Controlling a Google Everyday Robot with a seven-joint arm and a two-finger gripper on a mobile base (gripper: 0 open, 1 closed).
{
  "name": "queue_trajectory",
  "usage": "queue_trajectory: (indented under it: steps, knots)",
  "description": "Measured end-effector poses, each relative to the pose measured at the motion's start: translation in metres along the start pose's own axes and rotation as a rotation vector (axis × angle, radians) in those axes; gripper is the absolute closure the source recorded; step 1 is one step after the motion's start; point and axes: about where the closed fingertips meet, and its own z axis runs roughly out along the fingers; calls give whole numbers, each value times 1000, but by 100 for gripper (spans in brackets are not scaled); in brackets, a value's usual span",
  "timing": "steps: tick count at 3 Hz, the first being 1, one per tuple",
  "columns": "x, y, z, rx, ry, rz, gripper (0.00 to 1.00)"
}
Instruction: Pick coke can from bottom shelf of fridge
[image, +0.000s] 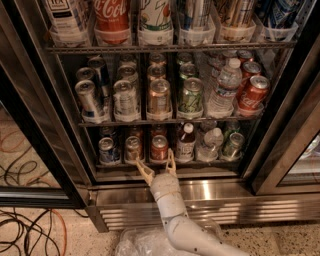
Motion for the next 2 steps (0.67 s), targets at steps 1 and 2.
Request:
queue_trajectory:
  steps: [1,2]
  knots:
    - [1,-5,8,15,-1,0,26]
    - [13,-21,37,57,7,10,27]
